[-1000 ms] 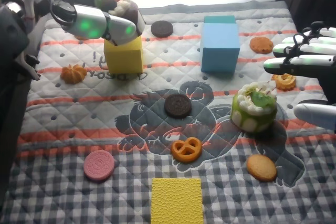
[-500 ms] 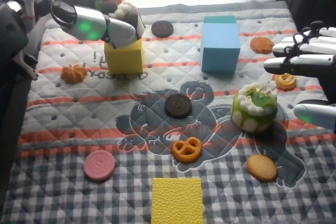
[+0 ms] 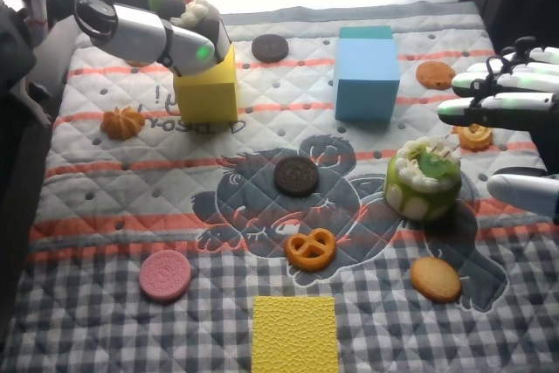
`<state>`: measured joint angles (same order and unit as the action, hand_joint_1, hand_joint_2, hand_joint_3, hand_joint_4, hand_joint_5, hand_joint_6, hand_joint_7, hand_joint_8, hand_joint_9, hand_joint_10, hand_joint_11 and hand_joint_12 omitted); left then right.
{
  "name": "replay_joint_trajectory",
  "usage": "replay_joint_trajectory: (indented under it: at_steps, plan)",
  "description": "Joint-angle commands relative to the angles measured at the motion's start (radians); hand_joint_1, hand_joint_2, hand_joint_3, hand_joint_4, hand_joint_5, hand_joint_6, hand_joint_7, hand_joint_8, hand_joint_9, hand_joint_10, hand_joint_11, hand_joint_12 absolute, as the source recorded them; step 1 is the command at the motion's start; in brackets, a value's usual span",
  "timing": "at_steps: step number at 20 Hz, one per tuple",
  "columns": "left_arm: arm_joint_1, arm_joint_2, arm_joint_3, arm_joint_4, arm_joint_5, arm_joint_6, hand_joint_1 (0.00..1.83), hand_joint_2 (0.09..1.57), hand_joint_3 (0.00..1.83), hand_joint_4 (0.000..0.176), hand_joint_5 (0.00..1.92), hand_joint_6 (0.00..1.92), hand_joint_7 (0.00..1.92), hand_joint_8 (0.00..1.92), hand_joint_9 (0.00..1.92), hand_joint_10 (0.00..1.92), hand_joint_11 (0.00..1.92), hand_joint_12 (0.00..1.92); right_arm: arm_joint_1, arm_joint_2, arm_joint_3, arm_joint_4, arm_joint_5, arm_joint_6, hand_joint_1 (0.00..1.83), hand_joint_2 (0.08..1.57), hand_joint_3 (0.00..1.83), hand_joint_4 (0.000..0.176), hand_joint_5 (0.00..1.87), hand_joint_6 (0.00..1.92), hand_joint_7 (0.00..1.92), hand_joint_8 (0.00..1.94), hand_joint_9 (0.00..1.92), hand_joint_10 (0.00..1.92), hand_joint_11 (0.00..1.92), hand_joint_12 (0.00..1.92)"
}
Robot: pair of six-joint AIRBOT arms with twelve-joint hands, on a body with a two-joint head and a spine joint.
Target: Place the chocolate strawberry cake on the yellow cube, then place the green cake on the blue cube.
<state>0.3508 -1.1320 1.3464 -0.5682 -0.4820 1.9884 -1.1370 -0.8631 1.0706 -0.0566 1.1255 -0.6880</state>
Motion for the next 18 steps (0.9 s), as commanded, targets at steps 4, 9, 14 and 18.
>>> replay_joint_trajectory:
  at_steps: [4,9,14,18]
  plan:
    - [-0.015,0.010,0.008,0.013,-0.088,0.006,0.89,0.95,0.00,0.000,1.12,0.00,1.32,0.00,1.15,0.51,0.68,1.37,0.007,-0.004,0.003,0.022,0.129,0.007,0.38,1.31,0.00,0.048,0.49,0.00,0.35,0.00,0.32,0.00,0.11,0.65]
    - [-0.017,0.008,0.013,0.013,-0.080,0.033,0.92,0.95,0.00,0.000,1.12,0.00,1.34,0.00,1.05,0.74,0.50,1.48,0.007,-0.009,0.008,0.022,0.131,0.008,0.37,1.32,0.00,0.048,0.48,0.00,0.34,0.00,0.32,0.00,0.10,0.66]
    - [-0.012,0.002,0.017,0.005,-0.082,0.033,0.88,0.94,0.00,0.000,1.10,0.00,1.34,0.00,0.99,0.82,0.44,1.46,0.007,-0.011,0.009,0.022,0.133,0.012,0.35,1.33,0.00,0.045,0.47,0.00,0.34,0.00,0.32,0.01,0.09,0.64]
    - [-0.004,-0.004,0.016,-0.002,-0.089,0.033,0.84,0.94,0.00,0.000,1.09,0.00,1.31,0.00,0.97,0.83,0.41,1.45,0.006,-0.011,0.010,0.022,0.135,0.016,0.34,1.33,0.00,0.058,0.46,0.00,0.33,0.00,0.31,0.00,0.08,0.65]
